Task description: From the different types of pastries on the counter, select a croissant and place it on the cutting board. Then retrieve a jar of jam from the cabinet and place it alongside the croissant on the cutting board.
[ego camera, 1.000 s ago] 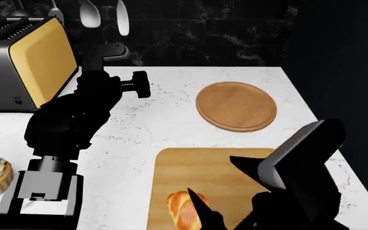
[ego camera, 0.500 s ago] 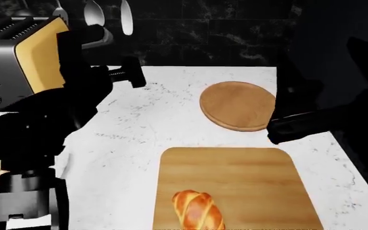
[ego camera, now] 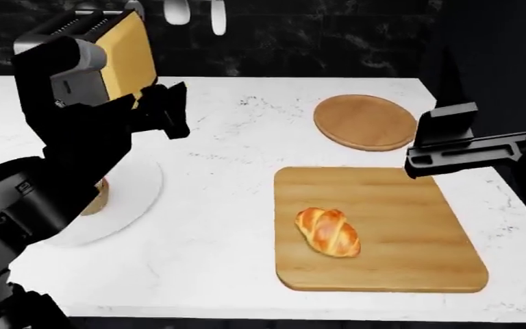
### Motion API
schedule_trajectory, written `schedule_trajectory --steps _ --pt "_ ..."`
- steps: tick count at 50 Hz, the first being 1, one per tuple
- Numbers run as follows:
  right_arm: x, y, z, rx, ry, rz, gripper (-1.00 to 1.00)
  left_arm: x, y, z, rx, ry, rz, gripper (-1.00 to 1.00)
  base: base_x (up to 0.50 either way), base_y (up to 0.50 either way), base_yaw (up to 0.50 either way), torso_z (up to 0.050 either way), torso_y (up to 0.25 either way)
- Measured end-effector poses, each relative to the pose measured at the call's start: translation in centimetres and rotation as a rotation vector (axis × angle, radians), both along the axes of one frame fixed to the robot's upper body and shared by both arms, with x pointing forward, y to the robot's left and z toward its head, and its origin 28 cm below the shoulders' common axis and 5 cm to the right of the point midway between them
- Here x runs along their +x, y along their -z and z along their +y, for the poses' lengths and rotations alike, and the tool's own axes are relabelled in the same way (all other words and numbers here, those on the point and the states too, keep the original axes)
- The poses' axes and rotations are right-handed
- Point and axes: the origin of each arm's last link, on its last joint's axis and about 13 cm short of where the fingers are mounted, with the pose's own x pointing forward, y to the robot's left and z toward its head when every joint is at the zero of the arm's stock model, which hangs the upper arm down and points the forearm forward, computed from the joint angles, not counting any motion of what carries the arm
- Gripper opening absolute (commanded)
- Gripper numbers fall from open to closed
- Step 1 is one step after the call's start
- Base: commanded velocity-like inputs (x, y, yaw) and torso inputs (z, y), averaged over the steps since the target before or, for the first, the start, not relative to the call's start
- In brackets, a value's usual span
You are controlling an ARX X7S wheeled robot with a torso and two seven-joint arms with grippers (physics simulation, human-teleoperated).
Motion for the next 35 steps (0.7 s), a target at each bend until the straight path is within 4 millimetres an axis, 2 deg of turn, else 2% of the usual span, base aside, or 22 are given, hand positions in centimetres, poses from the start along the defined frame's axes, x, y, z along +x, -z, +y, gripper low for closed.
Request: schedule_trajectory --steps 14,35 --pt "0.0 0.5 -0.3 -0.059 0.044 0.005 1.00 -1.3 0.1 0.1 -0.004 0.027 -0.011 1.00 -0.06 0.50 0.00 0.000 0.000" --pt "0.0 1.0 -0.2 -0.091 0.037 0.004 1.00 -1.7 0.3 0.3 -0.011 0.039 -0.013 1.00 -0.01 0.50 0.00 0.000 0.000"
